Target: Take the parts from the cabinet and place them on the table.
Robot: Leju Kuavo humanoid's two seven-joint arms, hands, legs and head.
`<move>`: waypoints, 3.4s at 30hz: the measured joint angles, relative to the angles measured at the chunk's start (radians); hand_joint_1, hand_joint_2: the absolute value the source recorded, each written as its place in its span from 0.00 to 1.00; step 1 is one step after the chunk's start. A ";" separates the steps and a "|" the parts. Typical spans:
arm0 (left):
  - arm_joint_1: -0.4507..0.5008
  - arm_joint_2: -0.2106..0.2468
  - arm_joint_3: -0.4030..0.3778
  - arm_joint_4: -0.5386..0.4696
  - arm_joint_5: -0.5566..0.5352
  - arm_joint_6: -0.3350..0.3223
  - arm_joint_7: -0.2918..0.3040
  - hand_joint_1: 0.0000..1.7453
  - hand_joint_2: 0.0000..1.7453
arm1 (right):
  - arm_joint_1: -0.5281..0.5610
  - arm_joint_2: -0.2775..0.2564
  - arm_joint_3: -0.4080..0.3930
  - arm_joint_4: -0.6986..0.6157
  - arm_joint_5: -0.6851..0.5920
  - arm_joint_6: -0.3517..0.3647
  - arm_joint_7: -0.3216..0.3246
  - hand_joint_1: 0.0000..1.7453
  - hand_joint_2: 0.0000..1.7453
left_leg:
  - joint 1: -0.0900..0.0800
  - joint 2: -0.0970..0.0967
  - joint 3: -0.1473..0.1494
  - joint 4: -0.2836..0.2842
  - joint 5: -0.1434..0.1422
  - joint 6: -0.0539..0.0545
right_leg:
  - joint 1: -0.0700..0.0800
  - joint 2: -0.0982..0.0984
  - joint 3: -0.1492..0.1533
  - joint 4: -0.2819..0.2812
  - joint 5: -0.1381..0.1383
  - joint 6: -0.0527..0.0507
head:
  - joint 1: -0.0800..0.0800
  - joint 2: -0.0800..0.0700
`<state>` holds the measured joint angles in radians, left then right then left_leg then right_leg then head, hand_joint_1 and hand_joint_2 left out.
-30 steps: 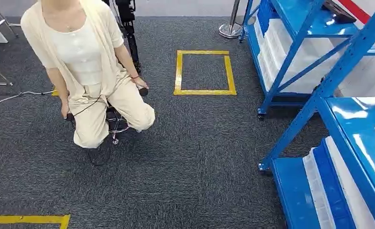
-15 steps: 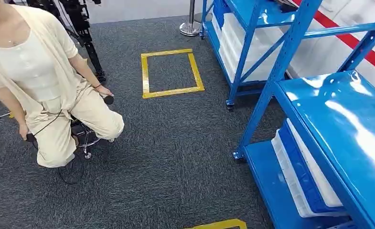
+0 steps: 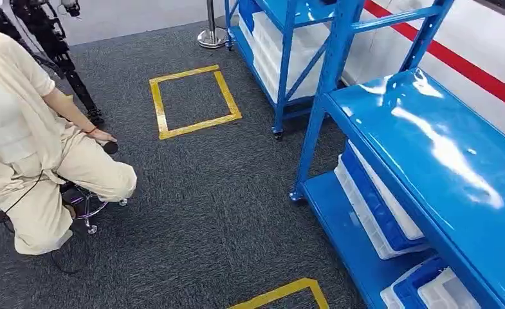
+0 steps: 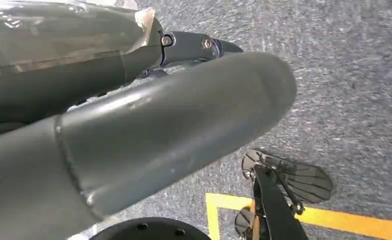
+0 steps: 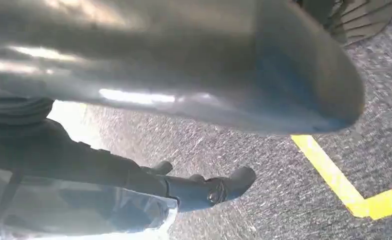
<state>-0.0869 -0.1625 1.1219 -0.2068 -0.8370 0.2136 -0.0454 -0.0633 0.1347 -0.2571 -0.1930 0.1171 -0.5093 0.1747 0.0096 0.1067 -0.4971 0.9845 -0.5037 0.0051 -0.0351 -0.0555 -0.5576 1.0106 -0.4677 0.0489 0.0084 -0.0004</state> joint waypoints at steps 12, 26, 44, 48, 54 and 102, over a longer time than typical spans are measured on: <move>0.002 -0.002 0.000 0.001 -0.004 -0.004 -0.013 0.00 0.00 | 0.007 -0.003 -0.001 0.000 -0.003 -0.011 -0.006 0.00 0.00 | 0.020 -0.128 -0.071 0.133 -0.023 -0.002 | 0.023 0.132 -0.003 -0.001 0.014 -0.049 | -0.008 0.000; 0.005 0.004 -0.002 0.000 -0.014 -0.021 -0.031 0.00 0.00 | 0.013 0.001 -0.012 0.001 -0.009 -0.013 -0.014 0.00 0.00 | 0.001 -0.034 -0.032 0.005 0.023 0.041 | 0.008 0.059 -0.109 0.208 -0.074 0.001 | 0.001 0.000; 0.011 0.011 -0.002 0.001 -0.016 -0.034 -0.045 0.00 0.00 | 0.011 0.006 -0.013 0.001 -0.002 -0.022 -0.018 0.00 0.00 | 0.017 -0.204 -0.046 0.054 0.014 0.000 | 0.018 0.143 0.011 -0.001 -0.002 -0.050 | -0.013 0.000; 0.010 0.012 -0.002 0.001 -0.019 -0.034 -0.048 0.00 0.00 | 0.013 0.006 -0.013 0.001 0.000 -0.024 -0.018 0.00 0.00 | 0.003 -0.171 -0.039 0.031 0.011 0.016 | 0.019 0.184 -0.017 -0.006 0.010 -0.023 | -0.012 0.000; 0.015 0.013 -0.002 0.001 -0.019 -0.035 -0.050 0.00 0.00 | 0.009 0.006 -0.013 0.002 -0.001 -0.026 -0.018 0.00 0.00 | 0.003 -0.078 -0.042 0.009 0.028 0.042 | 0.020 0.069 -0.163 0.305 -0.136 -0.033 | -0.003 0.000; 0.017 0.013 0.008 0.001 -0.003 -0.009 -0.076 0.00 0.00 | 0.011 0.002 -0.037 0.002 0.033 -0.048 -0.043 0.00 0.00 | 0.011 -0.073 -0.041 0.010 0.035 0.031 | 0.020 0.048 0.037 -0.012 -0.028 -0.020 | -0.005 0.000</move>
<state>-0.0703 -0.1499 1.1303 -0.2060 -0.8404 0.2045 -0.1209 -0.0525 0.1362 -0.2941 -0.1911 0.1503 -0.5577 0.1312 0.0211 0.0340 -0.5377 0.9945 -0.4683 0.0359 -0.0147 -0.0079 -0.5211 0.9985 -0.4954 0.0286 0.0038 -0.0004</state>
